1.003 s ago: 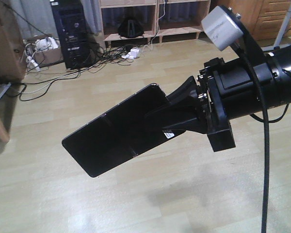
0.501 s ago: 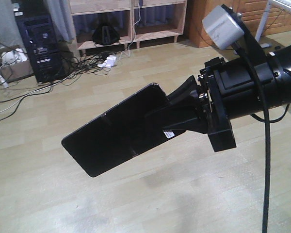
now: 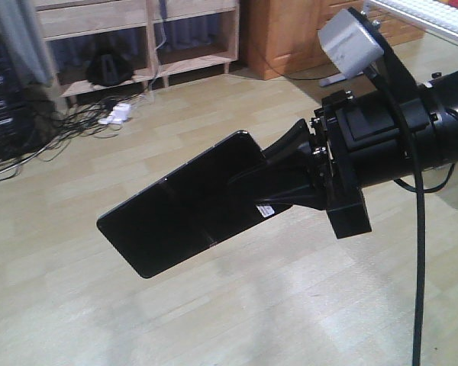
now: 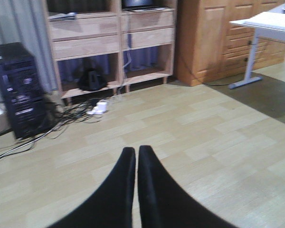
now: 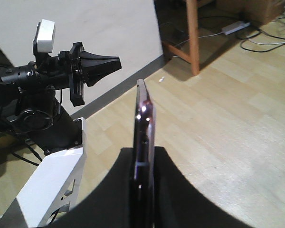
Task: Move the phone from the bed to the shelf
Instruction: 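Carry the phone in the right gripper toward the wooden shelves and desk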
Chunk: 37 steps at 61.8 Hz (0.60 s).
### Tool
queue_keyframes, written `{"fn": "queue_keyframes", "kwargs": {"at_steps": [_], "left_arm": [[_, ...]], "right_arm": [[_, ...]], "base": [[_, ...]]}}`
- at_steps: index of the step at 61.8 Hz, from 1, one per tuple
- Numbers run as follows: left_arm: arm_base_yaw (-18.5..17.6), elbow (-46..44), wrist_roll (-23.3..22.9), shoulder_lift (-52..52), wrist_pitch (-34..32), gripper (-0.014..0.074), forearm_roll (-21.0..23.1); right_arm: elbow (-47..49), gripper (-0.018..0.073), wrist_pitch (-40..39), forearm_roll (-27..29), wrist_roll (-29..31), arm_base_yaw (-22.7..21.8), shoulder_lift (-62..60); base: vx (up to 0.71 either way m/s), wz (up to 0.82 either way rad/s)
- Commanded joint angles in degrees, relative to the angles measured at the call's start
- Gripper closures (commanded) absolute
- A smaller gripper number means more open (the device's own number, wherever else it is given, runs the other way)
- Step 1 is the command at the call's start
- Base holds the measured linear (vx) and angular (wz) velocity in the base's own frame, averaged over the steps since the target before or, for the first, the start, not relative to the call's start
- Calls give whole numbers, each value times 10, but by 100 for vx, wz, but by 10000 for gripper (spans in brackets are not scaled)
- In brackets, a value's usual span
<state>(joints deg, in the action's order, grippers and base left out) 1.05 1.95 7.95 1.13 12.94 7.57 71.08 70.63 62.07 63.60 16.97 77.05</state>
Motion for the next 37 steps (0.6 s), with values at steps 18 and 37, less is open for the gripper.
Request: {"fn": "queue_keyframes", "kwargs": {"at_steps": [18,37], "left_arm": [[-2,0,-2,3,-39,596,3],[-2,0,-2,3,-39,596,3]], "right_arm": [[15,564,33,51,2,-1,-18],[15,564,33,51,2,-1,-18]], "base": [[23,-39],[21,-47]]}}
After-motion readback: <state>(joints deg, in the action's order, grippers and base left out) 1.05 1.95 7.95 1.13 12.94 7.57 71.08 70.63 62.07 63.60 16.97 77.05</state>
